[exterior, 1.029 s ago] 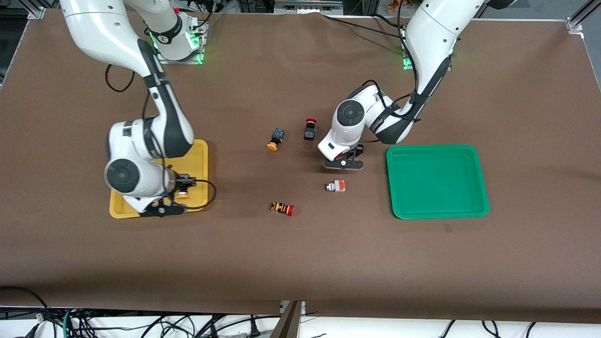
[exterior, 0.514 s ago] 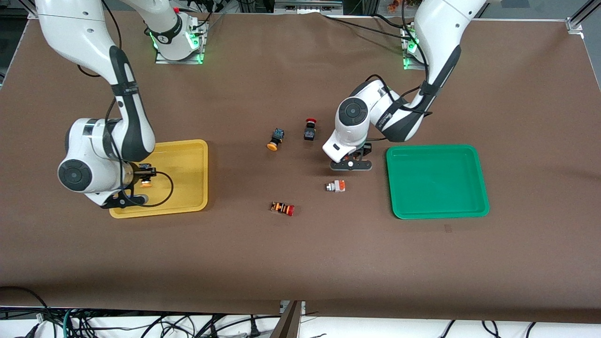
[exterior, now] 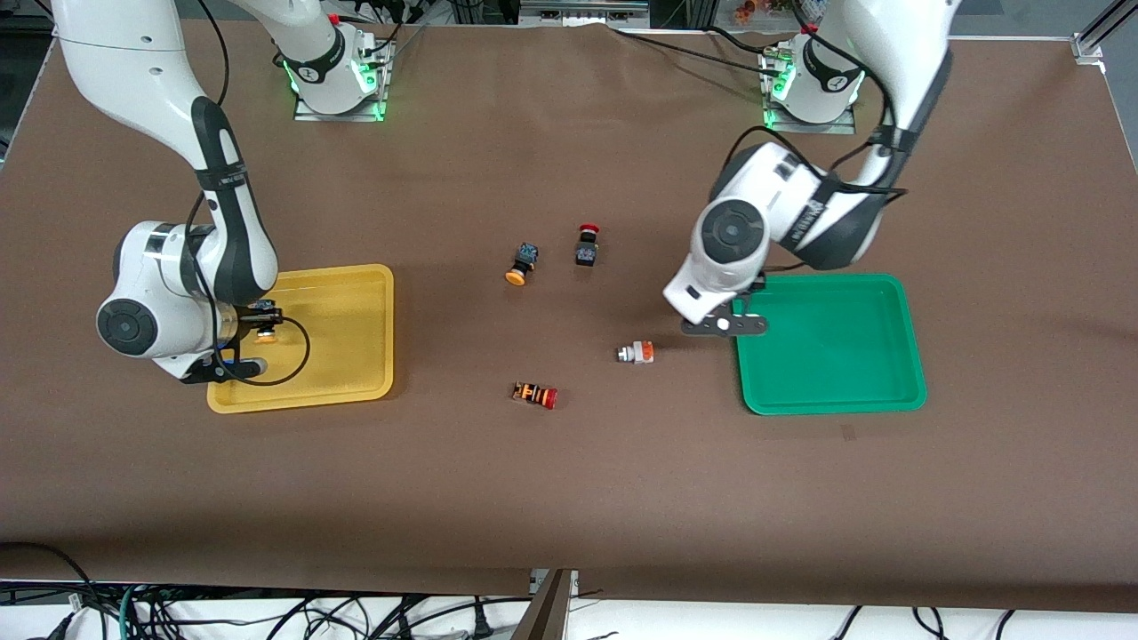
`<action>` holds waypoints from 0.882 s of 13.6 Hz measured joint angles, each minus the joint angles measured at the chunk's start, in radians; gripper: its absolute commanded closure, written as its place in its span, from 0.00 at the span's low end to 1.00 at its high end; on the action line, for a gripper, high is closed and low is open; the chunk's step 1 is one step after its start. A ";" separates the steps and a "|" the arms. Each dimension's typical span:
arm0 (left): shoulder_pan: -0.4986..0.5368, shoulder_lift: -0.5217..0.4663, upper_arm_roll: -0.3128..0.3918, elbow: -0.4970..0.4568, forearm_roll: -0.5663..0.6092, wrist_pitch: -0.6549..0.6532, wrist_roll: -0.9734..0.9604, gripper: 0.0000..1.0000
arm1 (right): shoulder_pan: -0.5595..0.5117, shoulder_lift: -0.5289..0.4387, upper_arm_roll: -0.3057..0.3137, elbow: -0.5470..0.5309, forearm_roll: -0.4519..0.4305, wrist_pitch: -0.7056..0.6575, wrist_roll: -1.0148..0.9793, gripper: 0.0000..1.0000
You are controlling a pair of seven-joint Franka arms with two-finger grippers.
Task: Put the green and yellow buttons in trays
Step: 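Carry the yellow button to the yellow tray while the left gripper carries its button, then open both grippers to release the buttons into the trays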
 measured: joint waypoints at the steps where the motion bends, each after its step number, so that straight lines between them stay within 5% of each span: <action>1: 0.039 -0.002 0.001 0.005 -0.001 -0.005 0.055 0.91 | 0.000 0.000 0.000 -0.007 0.000 0.007 0.000 0.47; 2: 0.081 -0.002 0.002 0.005 -0.001 -0.006 0.111 0.91 | 0.000 0.000 0.000 -0.011 0.000 0.011 0.000 0.12; 4: 0.160 -0.002 0.004 0.004 -0.002 -0.003 0.189 0.90 | 0.000 0.000 0.000 -0.012 0.000 0.013 0.000 0.02; 8: 0.256 0.005 0.004 -0.068 -0.003 0.135 0.281 0.90 | 0.003 -0.004 0.007 -0.006 0.001 0.015 0.000 0.01; 12: 0.279 0.039 0.004 -0.264 -0.003 0.476 0.289 0.85 | 0.026 -0.037 0.096 0.020 0.036 -0.025 0.120 0.01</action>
